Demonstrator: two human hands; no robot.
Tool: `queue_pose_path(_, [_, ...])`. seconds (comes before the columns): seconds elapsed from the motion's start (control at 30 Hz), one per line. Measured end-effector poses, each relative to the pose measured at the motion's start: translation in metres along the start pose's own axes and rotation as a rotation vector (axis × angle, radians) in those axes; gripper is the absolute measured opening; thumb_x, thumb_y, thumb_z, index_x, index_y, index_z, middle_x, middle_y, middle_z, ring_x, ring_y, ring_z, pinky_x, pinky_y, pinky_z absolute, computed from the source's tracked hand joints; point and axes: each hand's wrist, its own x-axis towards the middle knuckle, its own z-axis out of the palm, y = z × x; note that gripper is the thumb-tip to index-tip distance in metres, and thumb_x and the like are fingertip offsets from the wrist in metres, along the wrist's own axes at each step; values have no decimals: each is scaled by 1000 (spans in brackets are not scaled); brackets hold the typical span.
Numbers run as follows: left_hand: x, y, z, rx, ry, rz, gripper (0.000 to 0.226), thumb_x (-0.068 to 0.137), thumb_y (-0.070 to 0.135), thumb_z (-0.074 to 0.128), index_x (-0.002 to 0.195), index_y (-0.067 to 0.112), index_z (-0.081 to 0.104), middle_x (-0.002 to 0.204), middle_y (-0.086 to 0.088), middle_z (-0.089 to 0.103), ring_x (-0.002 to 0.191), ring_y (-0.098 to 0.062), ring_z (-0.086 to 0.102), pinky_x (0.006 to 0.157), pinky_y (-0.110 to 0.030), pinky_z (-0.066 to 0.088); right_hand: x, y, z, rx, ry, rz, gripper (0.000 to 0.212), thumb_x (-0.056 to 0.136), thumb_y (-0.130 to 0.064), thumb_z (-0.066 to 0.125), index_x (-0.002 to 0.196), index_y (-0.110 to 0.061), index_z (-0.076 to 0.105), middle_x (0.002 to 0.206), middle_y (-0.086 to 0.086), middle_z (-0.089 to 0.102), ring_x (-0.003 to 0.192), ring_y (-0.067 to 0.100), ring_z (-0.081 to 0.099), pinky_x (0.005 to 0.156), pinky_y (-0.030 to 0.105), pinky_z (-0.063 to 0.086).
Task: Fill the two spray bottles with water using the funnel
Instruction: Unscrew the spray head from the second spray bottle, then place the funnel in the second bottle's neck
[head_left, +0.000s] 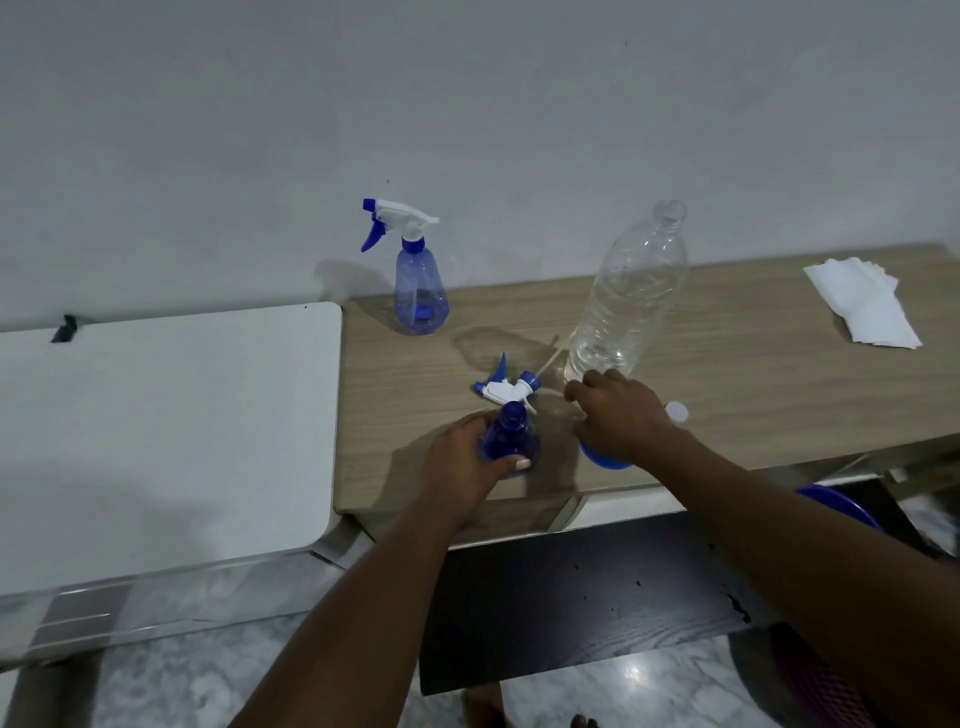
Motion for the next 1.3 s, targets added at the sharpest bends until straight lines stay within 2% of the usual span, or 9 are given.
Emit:
queue_pose_path(0.1, [1, 5, 7, 7, -14, 1, 66, 59, 44, 88, 120, 37, 61, 113, 14, 68, 103, -8, 62, 94, -40, 52, -12, 9, 15, -65, -151, 89, 59, 83, -41, 66, 135, -23, 46, 129, 8, 52, 116, 32, 52, 90, 46, 45])
queue_pose_path(0.27, [4, 11, 15, 43, -30, 8, 68, 61, 46, 88, 122, 34, 60, 116, 13, 67, 105, -8, 61, 94, -37, 52, -12, 23, 30, 129, -136, 154, 59, 79, -39, 74, 130, -21, 50, 125, 9, 55, 110, 32, 55, 88, 43, 50])
queue_pose_path(0.47, [5, 11, 15, 47, -20, 20, 63, 60, 45, 88, 117, 36, 63, 109, 15, 68, 99, -7, 63, 89, -33, 52, -10, 18, -3, 511, 93, 132, 77, 74, -66, 72, 134, -22, 53, 119, 3, 59, 102, 20, 59, 85, 34, 51])
queue_pose_path(0.6, [5, 17, 15, 78, -36, 0, 60, 66, 39, 87, 121, 33, 62, 105, 17, 65, 96, -7, 61, 83, -26, 47, -13, 2, -44, 819, 308, 112, 60, 79, -61, 71, 127, -26, 61, 109, -1, 58, 89, 7, 60, 76, 20, 48])
queue_pose_path(0.67, [7, 19, 18, 78, -42, -23, 60, 65, 41, 86, 119, 33, 63, 107, 13, 68, 96, -10, 62, 86, -32, 50, -13, -7, -56, 978, 386, 117, 50, 77, -58, 75, 114, -26, 64, 104, -1, 62, 88, 10, 65, 75, 26, 56])
queue_pose_path(0.77, [9, 23, 23, 97, -51, -39, 67, 63, 42, 87, 124, 35, 61, 114, 10, 69, 102, -12, 63, 91, -38, 51, -15, -20, -58, 1151, 449, 121, 51, 69, -56, 82, 101, -22, 64, 97, -1, 64, 87, 15, 71, 76, 39, 62])
queue_pose_path(0.9, [11, 27, 28, 107, -44, -64, 69, 67, 36, 88, 130, 33, 58, 119, 10, 67, 107, -14, 62, 95, -38, 50, -21, -27, -44, 1187, 517, 78, 55, 62, -56, 87, 96, -21, 62, 101, 1, 65, 92, 16, 70, 78, 39, 61])
queue_pose_path(1.03, [12, 28, 35, 96, -63, -78, 66, 71, 37, 85, 130, 30, 57, 119, 7, 67, 104, -15, 63, 94, -40, 51, -30, -26, -30, 1174, 607, 36, 52, 62, -42, 92, 95, -17, 62, 103, 0, 61, 99, 16, 68, 81, 37, 61])
queue_pose_path(1.3, [8, 35, 47, 46, -13, -51, 46, 73, 37, 84, 113, 29, 65, 100, 12, 69, 90, -7, 62, 81, -28, 51, -46, -3, -15, 980, 540, -125, 53, 62, -38, 93, 96, -18, 59, 103, -6, 57, 96, 12, 61, 80, 37, 57])
